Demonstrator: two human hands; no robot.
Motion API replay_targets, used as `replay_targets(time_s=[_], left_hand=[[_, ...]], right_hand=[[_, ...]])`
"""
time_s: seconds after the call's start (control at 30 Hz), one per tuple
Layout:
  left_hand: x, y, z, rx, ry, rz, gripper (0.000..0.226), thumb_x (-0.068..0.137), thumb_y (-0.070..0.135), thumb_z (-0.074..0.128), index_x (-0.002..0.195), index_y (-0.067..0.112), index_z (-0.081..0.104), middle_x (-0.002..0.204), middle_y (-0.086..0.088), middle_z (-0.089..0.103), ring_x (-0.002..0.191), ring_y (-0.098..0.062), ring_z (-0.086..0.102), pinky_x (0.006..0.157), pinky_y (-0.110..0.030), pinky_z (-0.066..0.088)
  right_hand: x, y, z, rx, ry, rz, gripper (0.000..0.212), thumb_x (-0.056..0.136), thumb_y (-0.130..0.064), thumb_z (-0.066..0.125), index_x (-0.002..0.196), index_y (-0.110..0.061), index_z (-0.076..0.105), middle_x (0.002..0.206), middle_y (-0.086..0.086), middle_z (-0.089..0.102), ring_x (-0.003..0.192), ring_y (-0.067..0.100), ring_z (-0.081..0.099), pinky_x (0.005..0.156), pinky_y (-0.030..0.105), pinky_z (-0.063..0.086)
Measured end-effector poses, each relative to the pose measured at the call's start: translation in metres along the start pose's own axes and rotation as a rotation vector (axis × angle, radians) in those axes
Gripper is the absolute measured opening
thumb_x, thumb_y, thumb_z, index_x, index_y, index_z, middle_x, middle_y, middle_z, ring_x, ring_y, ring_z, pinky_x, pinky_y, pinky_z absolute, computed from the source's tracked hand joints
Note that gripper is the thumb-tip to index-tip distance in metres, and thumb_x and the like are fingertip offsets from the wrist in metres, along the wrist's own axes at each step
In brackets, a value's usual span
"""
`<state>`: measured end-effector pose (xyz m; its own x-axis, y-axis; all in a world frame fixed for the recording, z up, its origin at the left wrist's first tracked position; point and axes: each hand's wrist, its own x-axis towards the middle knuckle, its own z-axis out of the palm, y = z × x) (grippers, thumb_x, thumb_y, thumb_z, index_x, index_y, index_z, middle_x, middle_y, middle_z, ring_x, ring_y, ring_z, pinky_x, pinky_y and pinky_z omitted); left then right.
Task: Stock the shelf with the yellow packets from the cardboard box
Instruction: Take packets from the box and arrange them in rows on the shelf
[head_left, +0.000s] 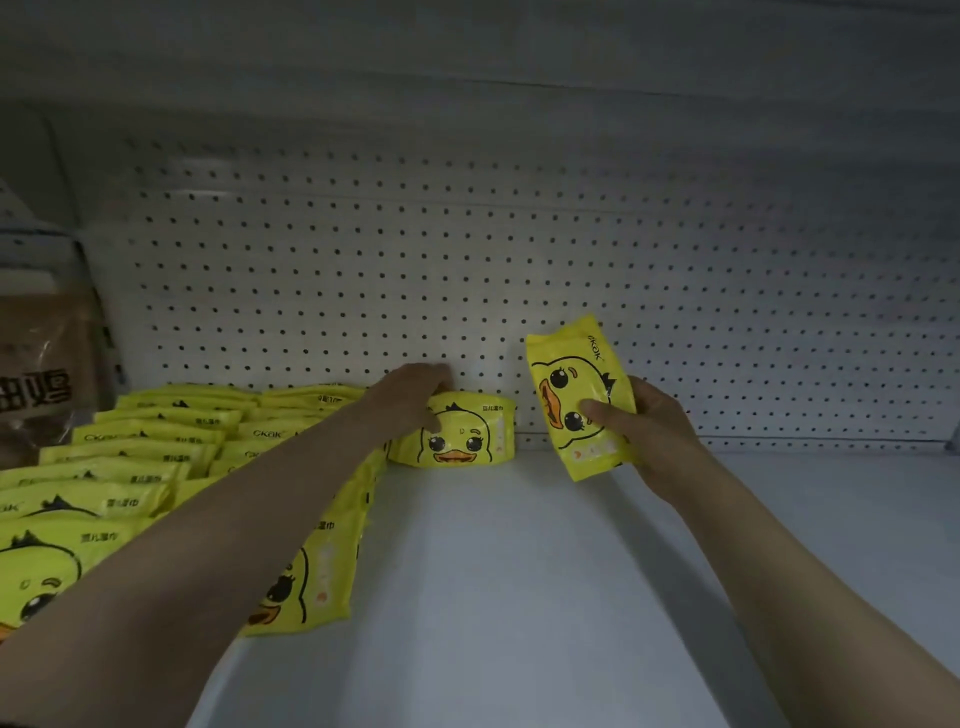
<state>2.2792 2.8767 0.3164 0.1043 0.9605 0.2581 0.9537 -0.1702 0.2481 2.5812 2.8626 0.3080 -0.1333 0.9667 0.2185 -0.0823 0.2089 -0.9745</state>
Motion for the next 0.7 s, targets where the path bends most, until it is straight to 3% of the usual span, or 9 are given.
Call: replay_targets(time_s=[0.17,0.3,0.43,0.7], left_hand=[[-0.003,-0.002,-0.001,0.17,0.01,0.041,0.057,0.071,0.027,0.081,0.121,0.026,0.054,0.118,0.001,0.054,0.113,-0.021,0.049,0.088,-0.036,0.045],[-0.003,0.005,-0.005,0.365,0.06,0.053,0.058,0.074,0.034,0.079,0.124,0.029,0.052,0.118,0.0,0.051,0.116,-0.021,0.046,0.084,-0.034,0.043],[-0.004,0.007,-0.005,0.292,0.049,0.0,0.051,0.077,0.028,0.077,0.12,0.029,0.051,0.117,0.002,0.05,0.113,-0.02,0.048,0.077,-0.032,0.04],[-0.049,0.006,-0.023,-0.014,0.135,-0.102,0.044,0.088,0.045,0.064,0.127,0.027,0.051,0.121,-0.002,0.052,0.114,-0.022,0.049,0.088,-0.032,0.039]], right_hand=[[0.001,0.002,0.004,0.016,-0.035,-0.003,0.034,0.079,-0.006,0.078,0.111,-0.01,0.069,0.103,0.009,0.075,0.093,0.03,0.073,0.079,0.046,0.059],[0.001,0.005,0.007,-0.005,-0.062,-0.003,0.036,0.077,-0.005,0.079,0.111,-0.011,0.069,0.102,0.009,0.076,0.091,0.029,0.073,0.077,0.046,0.06],[0.002,0.006,0.008,-0.046,-0.087,-0.007,0.037,0.077,-0.005,0.079,0.112,-0.011,0.069,0.102,0.009,0.076,0.092,0.03,0.073,0.078,0.049,0.06],[0.014,0.002,0.025,-0.335,-0.274,-0.005,0.036,0.074,-0.005,0.083,0.107,-0.011,0.069,0.097,0.004,0.076,0.081,0.016,0.073,0.064,0.03,0.058]])
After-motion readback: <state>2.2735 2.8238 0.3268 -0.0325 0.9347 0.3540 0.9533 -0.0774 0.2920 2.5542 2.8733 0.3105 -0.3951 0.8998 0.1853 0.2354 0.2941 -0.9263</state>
